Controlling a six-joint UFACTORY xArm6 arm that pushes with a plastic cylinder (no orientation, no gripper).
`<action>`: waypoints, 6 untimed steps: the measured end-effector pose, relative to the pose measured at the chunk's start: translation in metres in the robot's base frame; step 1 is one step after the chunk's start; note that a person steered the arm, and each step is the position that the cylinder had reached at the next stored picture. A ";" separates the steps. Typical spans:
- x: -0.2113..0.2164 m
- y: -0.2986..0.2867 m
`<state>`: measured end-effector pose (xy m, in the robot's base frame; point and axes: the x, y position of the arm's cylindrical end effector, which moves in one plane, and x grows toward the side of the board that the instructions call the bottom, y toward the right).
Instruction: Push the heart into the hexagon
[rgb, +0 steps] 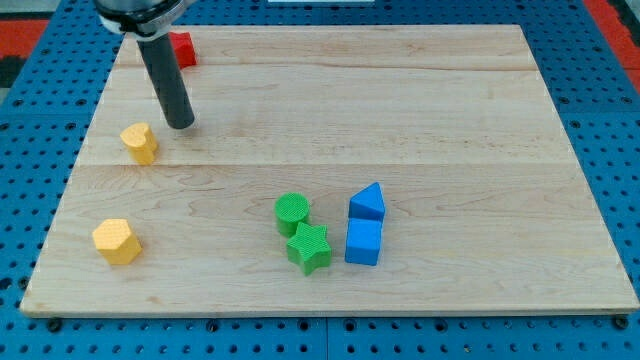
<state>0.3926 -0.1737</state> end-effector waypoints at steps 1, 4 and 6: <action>0.036 -0.006; 0.044 -0.039; 0.103 -0.028</action>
